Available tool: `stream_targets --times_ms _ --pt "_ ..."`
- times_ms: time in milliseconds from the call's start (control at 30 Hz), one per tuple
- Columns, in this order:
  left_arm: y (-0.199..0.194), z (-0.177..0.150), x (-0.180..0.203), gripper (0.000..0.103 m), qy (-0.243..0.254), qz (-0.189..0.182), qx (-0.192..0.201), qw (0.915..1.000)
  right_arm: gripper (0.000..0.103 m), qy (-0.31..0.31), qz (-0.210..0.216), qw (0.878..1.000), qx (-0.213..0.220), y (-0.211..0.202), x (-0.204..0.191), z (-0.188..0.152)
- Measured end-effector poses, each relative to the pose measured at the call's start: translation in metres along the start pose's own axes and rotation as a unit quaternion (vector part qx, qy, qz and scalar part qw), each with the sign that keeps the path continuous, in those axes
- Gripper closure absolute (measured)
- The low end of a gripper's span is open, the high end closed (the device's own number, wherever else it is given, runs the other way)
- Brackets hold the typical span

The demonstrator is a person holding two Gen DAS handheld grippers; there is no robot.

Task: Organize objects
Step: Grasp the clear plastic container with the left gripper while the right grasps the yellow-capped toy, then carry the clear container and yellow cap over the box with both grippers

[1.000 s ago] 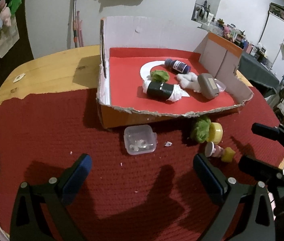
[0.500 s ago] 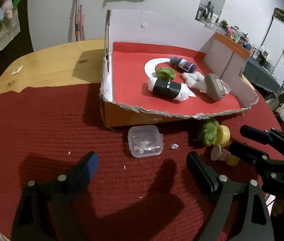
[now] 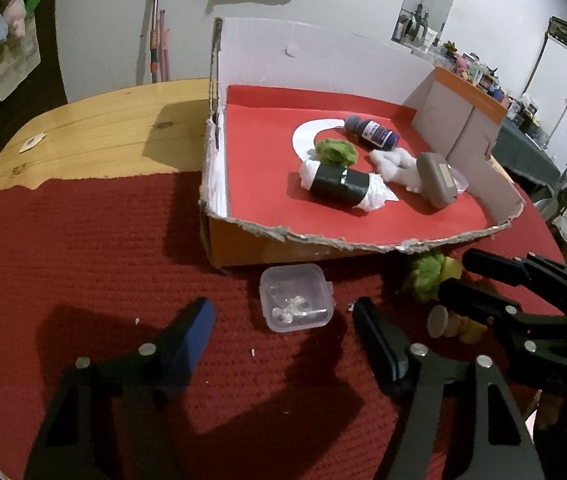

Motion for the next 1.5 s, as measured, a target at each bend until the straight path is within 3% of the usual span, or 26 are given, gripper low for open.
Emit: stream_targets --times_ms 133,333,400,933,1500 --pt "0.0 0.003 0.001 0.037 -0.002 -0.006 0.001 1.0 0.052 0.001 0.012 1.0 -0.004 0.006 -0.002 0.002" --pt "-0.001 0.002 0.002 0.055 0.001 -0.005 0.004 1.0 0.073 0.001 0.041 0.999 -0.01 0.007 -0.009 0.002" --pt "-0.002 0.001 0.004 0.062 0.001 -0.015 0.003 0.9999 0.073 -0.002 0.036 0.999 -0.012 0.007 -0.01 0.001" --pt "-0.009 -0.009 0.01 0.063 0.001 -0.027 0.001 0.9996 0.073 -0.004 0.046 0.999 0.005 -0.014 -0.019 -0.004" --pt "-0.045 -0.018 0.024 0.063 0.014 -0.04 0.029 0.9987 0.073 -0.012 0.056 0.998 0.027 -0.039 -0.031 -0.006"
Point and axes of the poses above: each gripper's, at about its wrist camera, not at the fingertips, and y roughly the way its jaws point, x to its right, z to its top, the point moved 9 cm from there along y, roughly the way its jaws point, and after that the axes turned 13 degrees about -x, right-handed, at the moved point
